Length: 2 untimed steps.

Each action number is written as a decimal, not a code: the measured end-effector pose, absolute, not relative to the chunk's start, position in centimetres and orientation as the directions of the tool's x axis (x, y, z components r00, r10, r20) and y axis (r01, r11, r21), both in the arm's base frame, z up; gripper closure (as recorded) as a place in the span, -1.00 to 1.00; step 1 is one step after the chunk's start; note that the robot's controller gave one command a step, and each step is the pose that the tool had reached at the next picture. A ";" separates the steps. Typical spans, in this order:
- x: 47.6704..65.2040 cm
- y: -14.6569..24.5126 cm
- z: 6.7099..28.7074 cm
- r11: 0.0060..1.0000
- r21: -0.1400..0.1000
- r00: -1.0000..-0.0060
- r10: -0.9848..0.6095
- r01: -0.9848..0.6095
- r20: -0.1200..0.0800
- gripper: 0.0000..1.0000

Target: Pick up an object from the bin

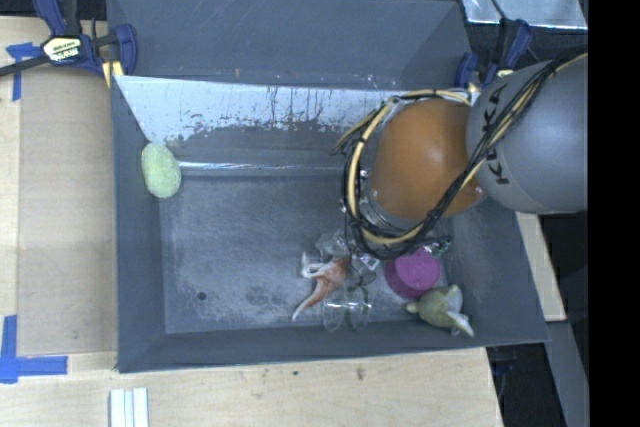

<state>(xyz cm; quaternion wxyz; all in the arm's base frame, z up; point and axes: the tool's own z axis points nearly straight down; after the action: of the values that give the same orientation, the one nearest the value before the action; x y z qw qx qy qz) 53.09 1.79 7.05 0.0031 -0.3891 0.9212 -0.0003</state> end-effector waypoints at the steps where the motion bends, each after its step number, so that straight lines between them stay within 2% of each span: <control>1: 53.0 1.8 7.4 0.697 -0.001 -0.697 -0.717 -0.717 -0.003 1.00; 2: 52.8 1.8 8.8 0.698 0.004 -0.698 -0.716 -0.716 0.002 1.00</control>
Offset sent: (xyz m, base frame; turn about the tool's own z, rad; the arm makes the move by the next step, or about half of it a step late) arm 0.0000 -0.0001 0.0787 0.0000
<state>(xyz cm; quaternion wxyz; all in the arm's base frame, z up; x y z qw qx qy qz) 52.85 1.79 8.81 -0.0019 -0.3888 0.9213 0.0014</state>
